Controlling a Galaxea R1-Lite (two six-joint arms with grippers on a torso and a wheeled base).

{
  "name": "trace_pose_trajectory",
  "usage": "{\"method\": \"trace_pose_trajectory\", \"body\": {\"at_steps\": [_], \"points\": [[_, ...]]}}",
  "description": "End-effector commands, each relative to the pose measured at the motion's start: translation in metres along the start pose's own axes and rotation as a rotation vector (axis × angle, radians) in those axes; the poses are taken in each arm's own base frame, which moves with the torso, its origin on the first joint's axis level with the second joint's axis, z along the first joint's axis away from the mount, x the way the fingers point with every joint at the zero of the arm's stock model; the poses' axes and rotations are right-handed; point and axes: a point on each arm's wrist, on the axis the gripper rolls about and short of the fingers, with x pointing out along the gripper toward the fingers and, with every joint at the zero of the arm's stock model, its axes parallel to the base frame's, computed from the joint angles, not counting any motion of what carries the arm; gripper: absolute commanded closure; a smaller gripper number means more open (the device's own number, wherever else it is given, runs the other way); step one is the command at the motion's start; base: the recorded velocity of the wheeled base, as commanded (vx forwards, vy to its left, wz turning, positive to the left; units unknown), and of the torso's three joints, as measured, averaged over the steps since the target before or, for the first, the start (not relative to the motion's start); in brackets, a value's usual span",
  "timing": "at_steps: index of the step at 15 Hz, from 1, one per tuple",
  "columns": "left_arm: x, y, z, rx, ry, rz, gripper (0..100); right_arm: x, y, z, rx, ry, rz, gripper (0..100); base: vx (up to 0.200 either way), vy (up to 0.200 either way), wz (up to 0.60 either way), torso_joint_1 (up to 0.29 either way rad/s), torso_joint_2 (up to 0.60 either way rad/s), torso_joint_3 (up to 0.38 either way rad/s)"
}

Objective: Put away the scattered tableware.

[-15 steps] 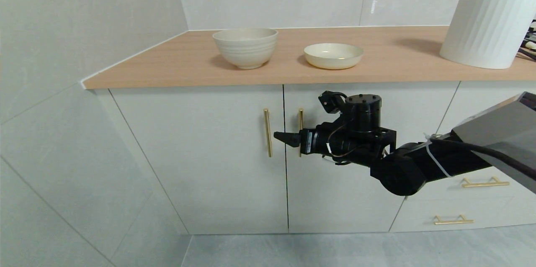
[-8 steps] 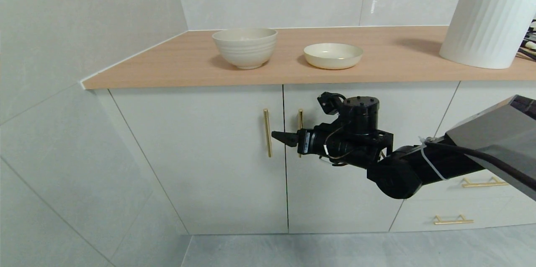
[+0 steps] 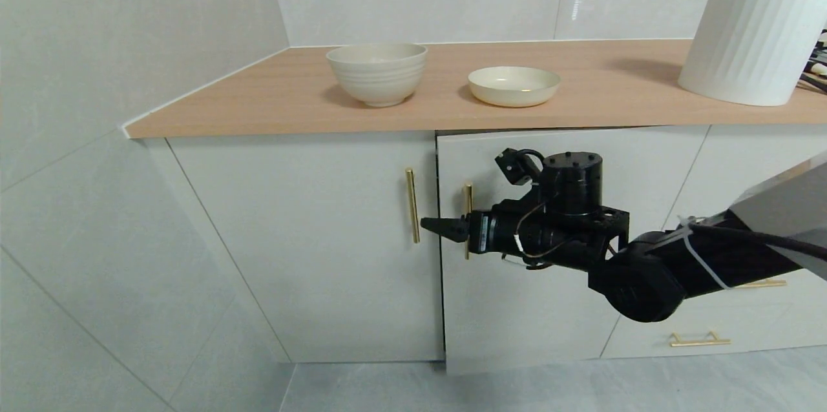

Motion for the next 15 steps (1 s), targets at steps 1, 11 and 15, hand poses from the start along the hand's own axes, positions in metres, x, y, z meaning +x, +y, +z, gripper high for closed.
{"method": "trace_pose_trajectory", "body": {"at_steps": [1, 11, 15], "points": [[0.000, 0.000, 0.000, 0.000, 0.000, 0.001, 0, -0.030, 0.020, 0.010, -0.014, -0.002, 0.074, 0, 0.000, 0.000, 0.00, 0.000, 0.00, 0.000], [0.000, 0.000, 0.000, 0.003, 0.002, -0.001, 0, -0.123, 0.042, -0.032, 0.035, 0.196, 0.262, 0, 0.000, 0.000, 0.00, 0.000, 0.00, 0.000], [-0.005, -0.001, 0.019, 0.043, -0.055, -0.047, 0, -0.134, 0.043, -0.041, 0.019, 0.214, 0.257, 0, 0.000, 0.000, 0.00, 0.000, 0.00, 0.000]]}}
